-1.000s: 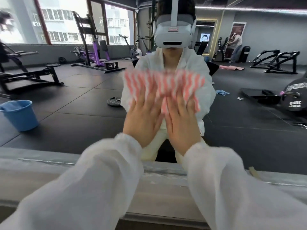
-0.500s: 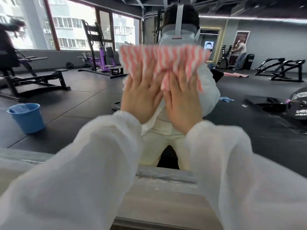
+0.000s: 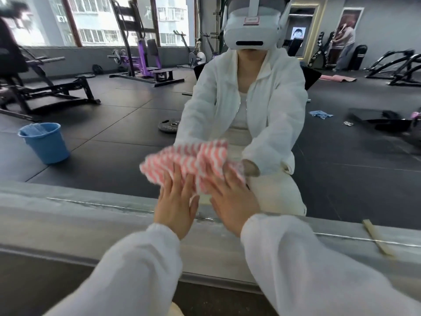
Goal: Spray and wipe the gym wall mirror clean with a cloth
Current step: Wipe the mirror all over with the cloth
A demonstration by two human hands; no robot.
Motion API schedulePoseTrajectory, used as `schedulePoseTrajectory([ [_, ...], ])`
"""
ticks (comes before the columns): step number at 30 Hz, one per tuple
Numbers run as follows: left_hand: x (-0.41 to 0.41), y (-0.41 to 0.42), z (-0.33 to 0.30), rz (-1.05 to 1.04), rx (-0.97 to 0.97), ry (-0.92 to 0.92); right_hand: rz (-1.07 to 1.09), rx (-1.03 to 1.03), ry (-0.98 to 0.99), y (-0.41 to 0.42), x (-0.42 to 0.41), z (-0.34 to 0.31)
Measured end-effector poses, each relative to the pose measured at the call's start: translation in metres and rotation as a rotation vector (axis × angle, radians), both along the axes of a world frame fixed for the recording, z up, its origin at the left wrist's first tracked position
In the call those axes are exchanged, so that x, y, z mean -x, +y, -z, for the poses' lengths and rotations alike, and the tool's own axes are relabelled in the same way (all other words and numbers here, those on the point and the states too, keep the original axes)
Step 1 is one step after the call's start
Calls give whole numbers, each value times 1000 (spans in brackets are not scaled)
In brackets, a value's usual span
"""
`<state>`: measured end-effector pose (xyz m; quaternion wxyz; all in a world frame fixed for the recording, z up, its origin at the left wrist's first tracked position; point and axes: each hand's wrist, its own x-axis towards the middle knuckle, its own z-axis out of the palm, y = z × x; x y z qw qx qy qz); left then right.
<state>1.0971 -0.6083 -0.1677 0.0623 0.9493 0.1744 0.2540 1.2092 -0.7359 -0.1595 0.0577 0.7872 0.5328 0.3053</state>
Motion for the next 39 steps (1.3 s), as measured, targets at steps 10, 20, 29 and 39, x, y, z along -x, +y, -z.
schedulePoseTrajectory([
  [10, -8, -29, 71, -163, 423, 321, 88, 121, 369, 2, 28, 67],
  [20, -28, -85, 62, 300, -168, 473, 257, 274, 288, -118, -10, 66],
  [29, -67, -128, 52, 388, -494, 504, 431, 34, 504, -170, -19, 78],
  [39, -103, -161, -138, 478, -366, 79, 444, -515, 481, -177, -41, -108],
])
